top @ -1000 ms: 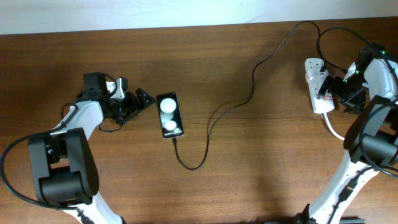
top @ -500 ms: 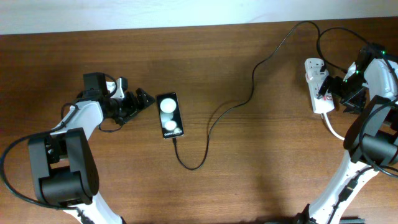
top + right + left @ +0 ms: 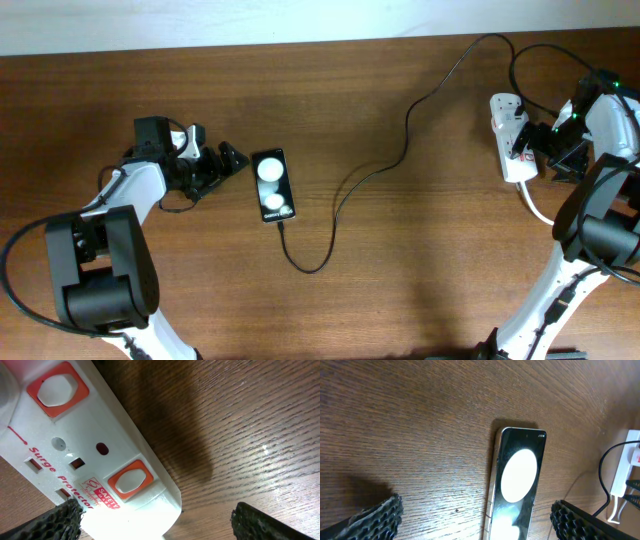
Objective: Plug charger to phone and switch on socket
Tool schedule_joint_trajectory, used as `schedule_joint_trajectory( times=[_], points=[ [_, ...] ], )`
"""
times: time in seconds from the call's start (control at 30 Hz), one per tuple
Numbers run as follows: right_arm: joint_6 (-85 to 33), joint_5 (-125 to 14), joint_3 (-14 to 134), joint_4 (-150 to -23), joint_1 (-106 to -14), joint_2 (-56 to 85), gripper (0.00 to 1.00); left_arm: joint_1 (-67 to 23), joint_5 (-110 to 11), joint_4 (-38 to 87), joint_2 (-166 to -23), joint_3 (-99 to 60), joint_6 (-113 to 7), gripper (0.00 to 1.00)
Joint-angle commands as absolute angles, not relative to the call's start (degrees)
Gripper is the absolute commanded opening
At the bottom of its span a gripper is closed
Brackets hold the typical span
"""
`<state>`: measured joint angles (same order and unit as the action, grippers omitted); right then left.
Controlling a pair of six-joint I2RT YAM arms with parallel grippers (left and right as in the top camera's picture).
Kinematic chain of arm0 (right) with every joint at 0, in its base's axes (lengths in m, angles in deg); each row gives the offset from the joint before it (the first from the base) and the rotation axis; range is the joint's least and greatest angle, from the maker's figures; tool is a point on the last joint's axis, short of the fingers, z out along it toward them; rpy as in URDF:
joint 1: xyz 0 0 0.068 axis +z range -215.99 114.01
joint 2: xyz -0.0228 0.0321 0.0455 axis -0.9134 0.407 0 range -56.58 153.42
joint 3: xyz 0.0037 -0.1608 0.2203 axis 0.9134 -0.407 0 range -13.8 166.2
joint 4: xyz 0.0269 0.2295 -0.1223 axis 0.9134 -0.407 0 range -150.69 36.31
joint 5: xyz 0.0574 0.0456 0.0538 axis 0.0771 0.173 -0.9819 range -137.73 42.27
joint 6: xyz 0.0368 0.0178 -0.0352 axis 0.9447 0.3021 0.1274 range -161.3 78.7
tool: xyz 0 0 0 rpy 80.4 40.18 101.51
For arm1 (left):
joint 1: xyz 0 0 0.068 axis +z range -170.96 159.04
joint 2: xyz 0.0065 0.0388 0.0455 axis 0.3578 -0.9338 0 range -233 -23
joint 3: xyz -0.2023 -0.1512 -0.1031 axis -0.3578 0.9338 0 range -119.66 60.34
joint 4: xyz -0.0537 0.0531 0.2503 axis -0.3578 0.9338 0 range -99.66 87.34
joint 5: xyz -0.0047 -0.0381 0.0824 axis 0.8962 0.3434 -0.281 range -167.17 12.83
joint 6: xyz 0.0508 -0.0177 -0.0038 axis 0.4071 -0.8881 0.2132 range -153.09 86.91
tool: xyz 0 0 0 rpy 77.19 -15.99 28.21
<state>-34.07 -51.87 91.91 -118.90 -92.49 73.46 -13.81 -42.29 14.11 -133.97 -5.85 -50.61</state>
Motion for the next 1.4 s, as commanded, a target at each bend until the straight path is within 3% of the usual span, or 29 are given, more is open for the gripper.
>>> schedule_joint_trajectory(
  times=[0.0,0.2,0.5,0.63,0.83,1.0,1.37],
  points=[
    [-34.4,-50.5,92.9,-118.8,-92.6,74.9,0.99,-13.7,-42.5,14.0,-132.2,-5.4,-50.1,0.99],
    [-34.5,-50.5,92.9,-118.7,-92.6,74.9,0.99,-13.7,-42.5,14.0,-131.8,-5.4,-50.1,0.99],
    [-34.4,-50.5,92.9,-118.8,-92.6,74.9,0.99,-16.5,-42.8,14.1,-115.5,-5.4,-50.0,0.99],
    [-34.4,-50.5,92.9,-118.7,-92.6,74.9,0.99,-19.9,-60.6,19.5,-115.2,-5.4,-49.1,0.99],
    [-34.5,-50.5,92.9,-118.8,-92.6,74.9,0.99,-23.7,-62.0,18.8,-115.1,-4.5,-37.3,0.99],
    [-34.5,-50.5,92.9,-118.8,-92.6,74.9,0.99,-23.7,-62.0,-3.4,-109.7,16.3,-37.2,0.99],
    [-34.4,-50.5,92.9,-118.7,-92.6,74.9,0.99,-23.7,-62.0,-23.0,-96.1,43.5,-32.2,0.99]
  ],
)
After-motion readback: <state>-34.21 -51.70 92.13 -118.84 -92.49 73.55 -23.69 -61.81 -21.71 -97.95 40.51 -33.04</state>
